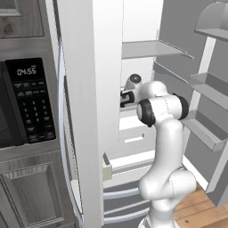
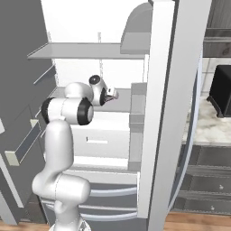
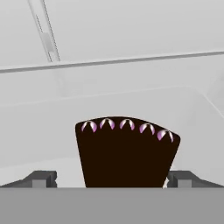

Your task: Take the donut and cake from the fridge and place them on the empty tray on the dining counter.

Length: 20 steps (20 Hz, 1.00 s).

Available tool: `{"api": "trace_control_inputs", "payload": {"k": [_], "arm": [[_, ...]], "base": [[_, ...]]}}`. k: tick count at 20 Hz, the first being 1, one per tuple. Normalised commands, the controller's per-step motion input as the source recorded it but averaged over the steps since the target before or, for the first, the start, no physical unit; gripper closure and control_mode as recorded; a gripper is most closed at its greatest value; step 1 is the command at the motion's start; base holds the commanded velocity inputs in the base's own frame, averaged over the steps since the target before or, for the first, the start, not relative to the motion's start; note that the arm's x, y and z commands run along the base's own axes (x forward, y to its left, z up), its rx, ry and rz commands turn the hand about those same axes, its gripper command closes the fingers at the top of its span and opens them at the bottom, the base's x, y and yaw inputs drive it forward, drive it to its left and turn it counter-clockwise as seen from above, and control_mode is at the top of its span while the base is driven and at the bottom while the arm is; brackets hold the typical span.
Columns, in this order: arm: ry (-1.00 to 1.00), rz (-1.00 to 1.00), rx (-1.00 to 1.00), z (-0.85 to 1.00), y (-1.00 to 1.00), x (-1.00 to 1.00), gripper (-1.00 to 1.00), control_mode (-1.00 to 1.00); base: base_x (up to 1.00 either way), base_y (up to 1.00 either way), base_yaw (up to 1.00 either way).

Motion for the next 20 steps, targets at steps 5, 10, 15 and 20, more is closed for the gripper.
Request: {"api": "trace_control_inputs", "payload": {"k": [5,10,15,20], "arm": [[0.0,0.0,0.0,-0.27,0.0,0.19,-1.0,-1.0],[0.0,0.0,0.0,-0.21,-0.04,0.17,-1.0,-1.0],[0.0,0.0,0.01,-0.17,-0.05,0.06,1.0,-1.0],[0.0,0.01,0.05,-0.13,-0.23,0.0,1.0,-1.0]], "base": [[0.0,0.0,0.0],[0.0,0.0,0.0],[0.0,0.0,0.0],[0.0,0.0,0.0]]}}
